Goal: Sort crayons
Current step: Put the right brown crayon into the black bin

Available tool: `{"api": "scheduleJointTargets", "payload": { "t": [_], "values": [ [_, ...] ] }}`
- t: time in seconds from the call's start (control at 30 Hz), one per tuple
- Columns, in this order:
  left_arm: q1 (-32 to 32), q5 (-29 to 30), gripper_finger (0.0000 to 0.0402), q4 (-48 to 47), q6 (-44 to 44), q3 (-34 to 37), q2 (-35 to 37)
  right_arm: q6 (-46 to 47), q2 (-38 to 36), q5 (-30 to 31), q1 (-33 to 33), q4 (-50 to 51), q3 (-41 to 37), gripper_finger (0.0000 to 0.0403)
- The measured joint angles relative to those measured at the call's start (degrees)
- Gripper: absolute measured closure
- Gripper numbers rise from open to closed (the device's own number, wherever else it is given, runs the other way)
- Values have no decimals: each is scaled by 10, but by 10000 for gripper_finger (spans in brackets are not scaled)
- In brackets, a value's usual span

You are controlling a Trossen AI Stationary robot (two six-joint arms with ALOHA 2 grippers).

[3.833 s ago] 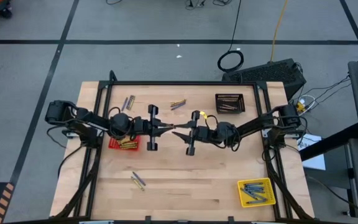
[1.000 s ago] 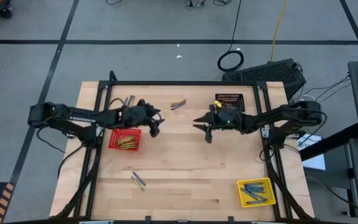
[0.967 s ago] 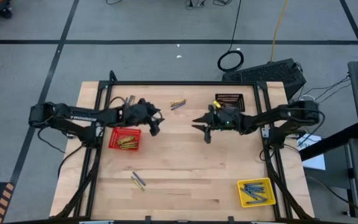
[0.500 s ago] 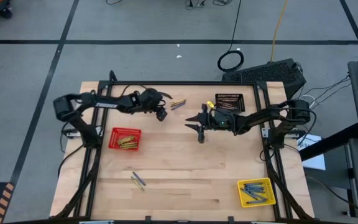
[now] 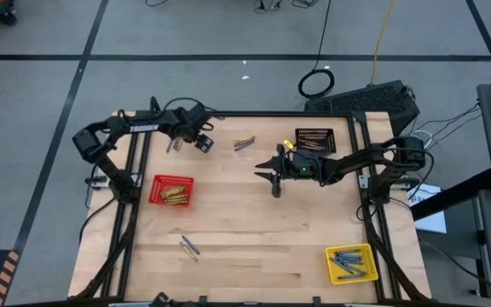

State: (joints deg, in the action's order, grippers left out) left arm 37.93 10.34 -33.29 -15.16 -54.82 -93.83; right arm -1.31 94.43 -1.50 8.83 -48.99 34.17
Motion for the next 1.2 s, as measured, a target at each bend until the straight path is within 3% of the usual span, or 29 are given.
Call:
{"api": "scheduleJointTargets", "payload": {
  "t": [0.1,0.3,0.43,0.6,0.8,1.2],
  "values": [
    [15,-43,158,61,41,7,-3,-22,-3,2,-2,20,0,308],
    [-17,-104,159,139,175,16,-25,-50,-50,52,-2,93,0,308],
    [-44,-135,186,214,242,16,-55,-54,-70,60,-3,103,0,308],
    [-61,-149,247,303,251,16,-96,-49,-69,60,-4,108,0,308],
    [-72,-132,307,344,255,16,-123,-50,-69,60,-13,111,0,308],
    [-90,-144,327,415,245,15,-130,-54,-69,61,-16,111,0,308]
  ]
}}
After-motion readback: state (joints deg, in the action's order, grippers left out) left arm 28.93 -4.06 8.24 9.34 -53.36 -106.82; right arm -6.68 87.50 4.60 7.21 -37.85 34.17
